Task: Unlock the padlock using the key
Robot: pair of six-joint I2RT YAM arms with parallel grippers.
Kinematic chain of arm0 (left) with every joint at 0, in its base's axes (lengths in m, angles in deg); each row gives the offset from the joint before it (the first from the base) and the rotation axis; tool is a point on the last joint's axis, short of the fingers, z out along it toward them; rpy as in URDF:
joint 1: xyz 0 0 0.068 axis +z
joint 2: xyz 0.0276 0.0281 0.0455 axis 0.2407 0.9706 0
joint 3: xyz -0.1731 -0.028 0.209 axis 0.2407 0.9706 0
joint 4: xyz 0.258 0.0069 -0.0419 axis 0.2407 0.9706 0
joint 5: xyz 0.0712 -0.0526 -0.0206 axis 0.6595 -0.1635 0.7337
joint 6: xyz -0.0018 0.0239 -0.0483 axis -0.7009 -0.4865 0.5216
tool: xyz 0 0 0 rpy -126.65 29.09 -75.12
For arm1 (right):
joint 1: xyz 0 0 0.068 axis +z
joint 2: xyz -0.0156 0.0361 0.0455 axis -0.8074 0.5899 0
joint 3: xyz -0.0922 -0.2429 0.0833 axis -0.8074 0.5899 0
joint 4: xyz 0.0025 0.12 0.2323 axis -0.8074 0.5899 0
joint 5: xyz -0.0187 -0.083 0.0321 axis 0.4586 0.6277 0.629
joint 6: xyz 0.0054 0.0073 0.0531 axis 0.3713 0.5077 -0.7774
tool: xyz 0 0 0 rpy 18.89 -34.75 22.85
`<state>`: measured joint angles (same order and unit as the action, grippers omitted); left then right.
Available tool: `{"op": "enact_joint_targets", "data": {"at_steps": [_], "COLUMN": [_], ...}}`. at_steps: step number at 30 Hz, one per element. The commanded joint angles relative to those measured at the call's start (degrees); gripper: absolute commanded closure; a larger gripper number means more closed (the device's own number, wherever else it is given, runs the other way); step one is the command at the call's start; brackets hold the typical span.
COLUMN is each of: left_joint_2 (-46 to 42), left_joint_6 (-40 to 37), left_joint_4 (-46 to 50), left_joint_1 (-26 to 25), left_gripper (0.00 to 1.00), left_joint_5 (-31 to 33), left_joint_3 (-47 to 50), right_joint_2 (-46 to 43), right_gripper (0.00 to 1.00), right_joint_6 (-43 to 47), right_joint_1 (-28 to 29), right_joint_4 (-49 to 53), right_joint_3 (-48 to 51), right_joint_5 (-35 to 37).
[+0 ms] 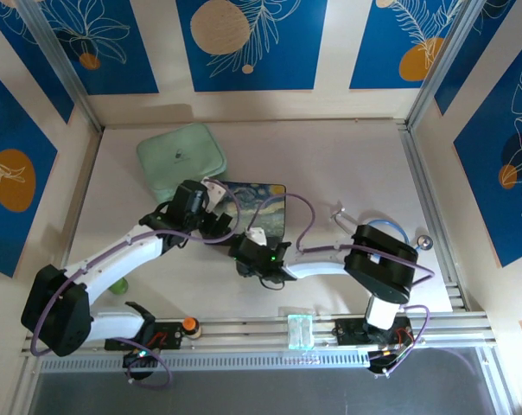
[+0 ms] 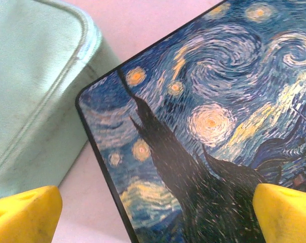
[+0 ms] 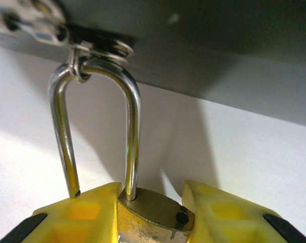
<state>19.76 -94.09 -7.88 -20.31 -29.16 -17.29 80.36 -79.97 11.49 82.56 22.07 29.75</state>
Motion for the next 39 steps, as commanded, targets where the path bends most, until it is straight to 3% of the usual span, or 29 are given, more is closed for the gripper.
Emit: {"op": "enact_joint_targets", "data": {"at_steps": [1, 4, 8, 17, 29, 34, 39], "left_joint_2": [0.5, 1.0, 4.8, 13.0, 20.6, 22.3, 21.8], "left_joint_6": [-4.3, -8.0, -12.5, -12.4, -13.4, -12.6, -10.6], "left_joint_4": [0.7, 0.1, 1.7, 7.0, 14.7, 14.9, 16.4], "left_joint_1": [-3.0, -6.3, -11.9, -14.6, -16.7, -18.1, -18.3], "left_gripper": [0.04, 0.07, 0.07, 0.1, 0.41, 0.42, 0.44], "left_joint_5": [-2.8, -7.1, -4.8, 0.4, 3.8, 3.1, 1.9], "left_joint_3": [-0.8, -0.4, -0.2, -2.1, -5.7, -6.6, -7.4], "right_joint_2": [-2.0, -3.7, -5.8, -8.6, -7.0, -7.2, -6.8], "right_gripper": [0.67, 0.67, 0.67, 0.67, 0.73, 0.73, 0.74], "right_joint_6": [-2.0, -1.5, -1.5, -3.3, -16.2, -19.3, -22.3], "right_joint_1": [-0.9, -2.6, -4.6, -7.5, -7.2, -7.6, -10.5], "right_joint_4": [4.9, 2.0, -3.4, -7.3, -18.3, -19.6, -27.1], "right_joint_3": [6.1, 9.9, 14.8, 19.8, 23.2, 23.1, 26.6], "right_joint_5": [-1.6, -4.3, -7.7, -9.5, -6.9, -6.7, -9.0]}}
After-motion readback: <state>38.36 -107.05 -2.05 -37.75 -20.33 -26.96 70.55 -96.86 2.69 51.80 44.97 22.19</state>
